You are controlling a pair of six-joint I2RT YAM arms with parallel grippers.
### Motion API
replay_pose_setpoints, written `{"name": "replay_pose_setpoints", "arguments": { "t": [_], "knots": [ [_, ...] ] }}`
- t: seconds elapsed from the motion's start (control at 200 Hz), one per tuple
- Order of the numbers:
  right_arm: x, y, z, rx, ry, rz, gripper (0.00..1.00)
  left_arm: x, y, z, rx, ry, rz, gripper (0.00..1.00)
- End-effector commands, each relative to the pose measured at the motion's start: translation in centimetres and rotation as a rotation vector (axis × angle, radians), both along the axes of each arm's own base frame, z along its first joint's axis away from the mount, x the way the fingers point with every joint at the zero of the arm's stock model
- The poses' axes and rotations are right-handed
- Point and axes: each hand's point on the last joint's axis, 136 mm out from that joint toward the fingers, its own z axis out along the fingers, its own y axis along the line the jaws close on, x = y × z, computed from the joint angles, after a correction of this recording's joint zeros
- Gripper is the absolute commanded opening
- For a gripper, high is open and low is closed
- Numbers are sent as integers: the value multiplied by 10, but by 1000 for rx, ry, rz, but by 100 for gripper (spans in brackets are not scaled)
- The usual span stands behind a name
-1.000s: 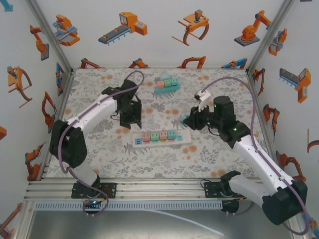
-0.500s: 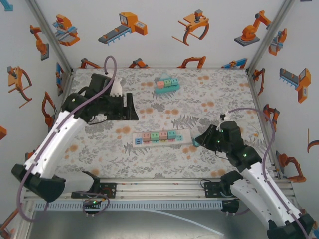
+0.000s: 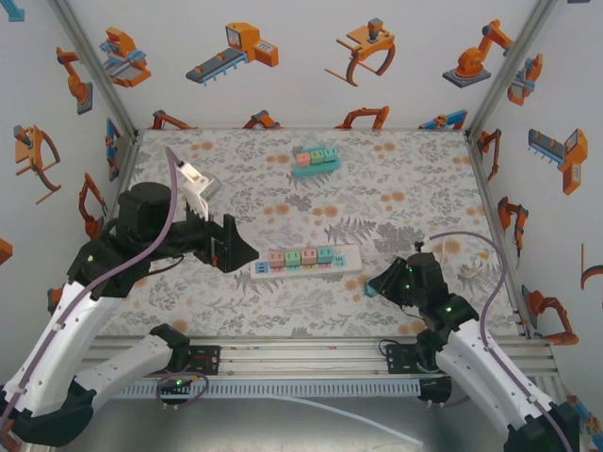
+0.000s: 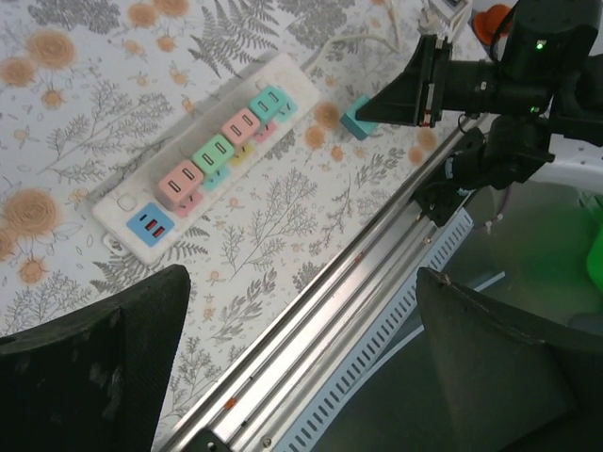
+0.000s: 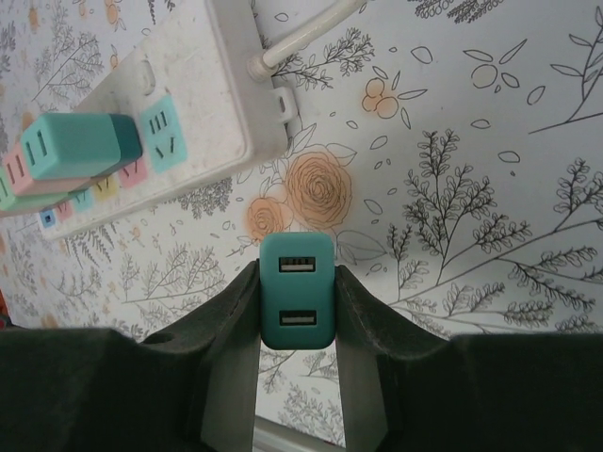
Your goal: Pull the plug off the socket
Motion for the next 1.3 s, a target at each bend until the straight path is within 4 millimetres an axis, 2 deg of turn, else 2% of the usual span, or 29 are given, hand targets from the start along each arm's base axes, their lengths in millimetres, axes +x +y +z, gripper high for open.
{"name": "replay_pose_setpoints", "arguments": {
  "t": [0.0, 0.095, 0.24, 0.476, 0.656, 0.826, 0.926, 1.051, 1.177, 1.297],
  "knots": [
    [14, 5, 10, 58, -83, -25, 23, -5, -6, -6, 12, -42, -57, 97],
    [14, 3, 4, 49, -87, -29, 27, -12, -5, -10, 30, -94, -101, 97],
    [12, 1, -5, 41, -73, -33, 36, -22, -11, -17, 19, -53, -164, 97],
    [1, -7, -22, -12, 11, -50, 46, -15, -7, -21, 41, -61, -124, 97],
    [-2, -15, -22, -55, 39, -67, 51, -12, -5, -25, 47, -44, -98, 97],
    [-5, -23, -14, -99, 47, -85, 55, -7, 1, -28, 67, -52, -48, 97],
    [-3, -25, 9, -156, -9, -39, 57, -4, 5, -31, 76, -51, -18, 97],
    [7, -18, 59, -249, -168, 98, 57, 6, 14, -34, 97, -55, 69, 97],
    [14, 11, 111, -325, -405, 368, 56, 19, 25, -41, 114, -44, 174, 97],
    [16, 40, 142, -431, -650, 625, 56, 29, 27, -46, 97, -42, 237, 97]
  ]
}}
